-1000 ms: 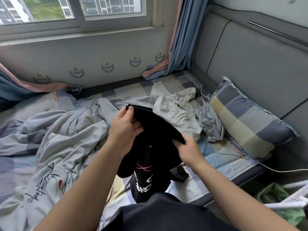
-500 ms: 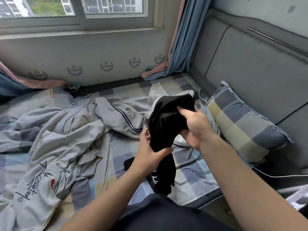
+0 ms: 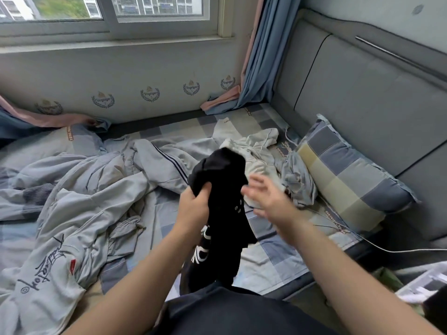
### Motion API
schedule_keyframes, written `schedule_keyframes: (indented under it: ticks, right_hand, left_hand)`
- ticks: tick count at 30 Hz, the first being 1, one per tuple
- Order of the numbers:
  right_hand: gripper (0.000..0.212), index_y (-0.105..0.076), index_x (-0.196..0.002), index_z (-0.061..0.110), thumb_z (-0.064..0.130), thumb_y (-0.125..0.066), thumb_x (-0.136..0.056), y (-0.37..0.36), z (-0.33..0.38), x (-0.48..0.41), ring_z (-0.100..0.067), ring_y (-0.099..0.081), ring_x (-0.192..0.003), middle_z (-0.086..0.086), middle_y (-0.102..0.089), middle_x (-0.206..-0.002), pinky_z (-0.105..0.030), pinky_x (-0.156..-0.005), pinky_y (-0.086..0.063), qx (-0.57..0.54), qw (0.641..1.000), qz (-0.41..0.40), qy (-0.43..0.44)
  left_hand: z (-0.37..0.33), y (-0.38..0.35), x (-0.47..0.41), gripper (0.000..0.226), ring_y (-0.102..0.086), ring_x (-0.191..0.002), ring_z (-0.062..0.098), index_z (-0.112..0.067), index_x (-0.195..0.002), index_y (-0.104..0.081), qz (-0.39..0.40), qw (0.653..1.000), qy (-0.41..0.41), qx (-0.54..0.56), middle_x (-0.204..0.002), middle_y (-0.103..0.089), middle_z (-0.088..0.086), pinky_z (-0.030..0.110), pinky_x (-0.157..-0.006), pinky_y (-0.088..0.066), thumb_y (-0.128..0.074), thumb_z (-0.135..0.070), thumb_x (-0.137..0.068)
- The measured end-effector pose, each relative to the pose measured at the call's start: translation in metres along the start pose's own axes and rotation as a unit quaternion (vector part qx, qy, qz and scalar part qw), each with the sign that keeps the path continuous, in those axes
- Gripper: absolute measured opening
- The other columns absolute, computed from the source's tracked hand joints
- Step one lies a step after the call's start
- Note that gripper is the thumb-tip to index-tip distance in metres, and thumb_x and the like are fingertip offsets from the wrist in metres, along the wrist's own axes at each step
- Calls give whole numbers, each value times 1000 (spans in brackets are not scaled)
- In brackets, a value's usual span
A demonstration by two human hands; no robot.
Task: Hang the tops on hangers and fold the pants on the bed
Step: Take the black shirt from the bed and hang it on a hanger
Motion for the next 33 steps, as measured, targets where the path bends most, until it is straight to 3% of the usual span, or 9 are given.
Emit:
schedule_keyframes:
  ticks: [4,6,9,11,17,22,25,28,33]
  right_hand:
    - [97,-42,-142,23,55,-84,-60,-40,-76,23,-8,-59,-122,6,-61,-132,-31,-107,-47,125,987,86,-47]
    - [80,-49,-138,23,50,-79,-69,-48,-99,20,-10,-61,-119,7,-66,-126,-35,-105,-48,169,982,69,-56]
    - [10,-68,-104,21,22,-63,-96,-36,-102,0,-14,-66,-94,7,-72,-96,-36,-89,-52,171,985,15,-31]
    - [15,-68,-88,18,17,-60,-100,-25,-85,-8,-16,-64,-78,9,-71,-76,-38,-76,-52,71,997,-18,-36]
    - [18,-68,-110,17,24,-51,-105,-8,3,-20,-22,-75,-86,-7,-77,-100,-46,-70,-62,-146,989,-28,-22]
    - [13,-64,-103,14,21,-53,-104,-20,45,-13,-19,-74,-69,-7,-75,-82,-33,-53,-57,-208,978,1,-24]
    - [14,-65,-103,11,21,-56,-102,-26,57,-7,-24,-74,-70,-10,-75,-83,-39,-56,-59,-234,971,20,-32]
    - [23,-65,-116,6,22,-53,-104,-24,68,-11,-27,-73,-73,-13,-74,-91,-42,-60,-61,-270,962,14,-41]
    - [39,-52,-141,15,30,-46,-105,1,62,-23,-22,-62,-120,0,-67,-128,-47,-102,-48,-245,969,36,-20]
  left_hand:
    - [-20,-1,2,18,-75,-82,24,-9,-107,-68,18,993,57,100,-89,-77,8,32,-62,-60,-54,-19,-104]
    - [-27,-4,3,23,-76,-86,28,-6,-113,-68,41,991,66,112,-96,-77,13,38,-68,-62,-53,-21,-105]
    - [-31,-1,-3,24,-75,-96,30,-9,-116,-67,64,988,61,127,-107,-76,15,40,-74,-62,-53,-24,-105]
    - [-28,2,-7,23,-74,-101,26,-14,-116,-67,86,989,59,109,-111,-76,9,37,-81,-60,-55,-29,-104]
    - [16,18,1,23,-68,-90,-3,-25,-115,-67,138,986,57,-73,-98,-74,-15,23,-81,-50,-71,-31,-92]
    - [44,15,17,47,-69,-99,1,-27,-113,-66,229,961,0,-156,-103,-75,-14,15,-79,-50,-83,-35,-70]
    - [46,7,17,22,-70,-88,0,-46,-95,-71,208,961,-22,-179,-92,-75,-19,15,-72,-51,-75,-36,-76]
    - [41,-2,11,22,-60,-65,0,-40,-71,-66,160,970,-18,-180,-65,-64,-17,23,-62,-48,-55,-24,-82]
    - [17,-11,11,19,-35,-47,4,-26,-62,-51,126,984,-21,-128,-51,-41,-14,22,-46,-30,-49,-21,-80]
Point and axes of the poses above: each hand's wrist, its own x-axis away from the middle knuckle, its own y-axis out of the back of the hand, z = x × y, the point moved 4 cm from there along -x, towards the middle knuckle
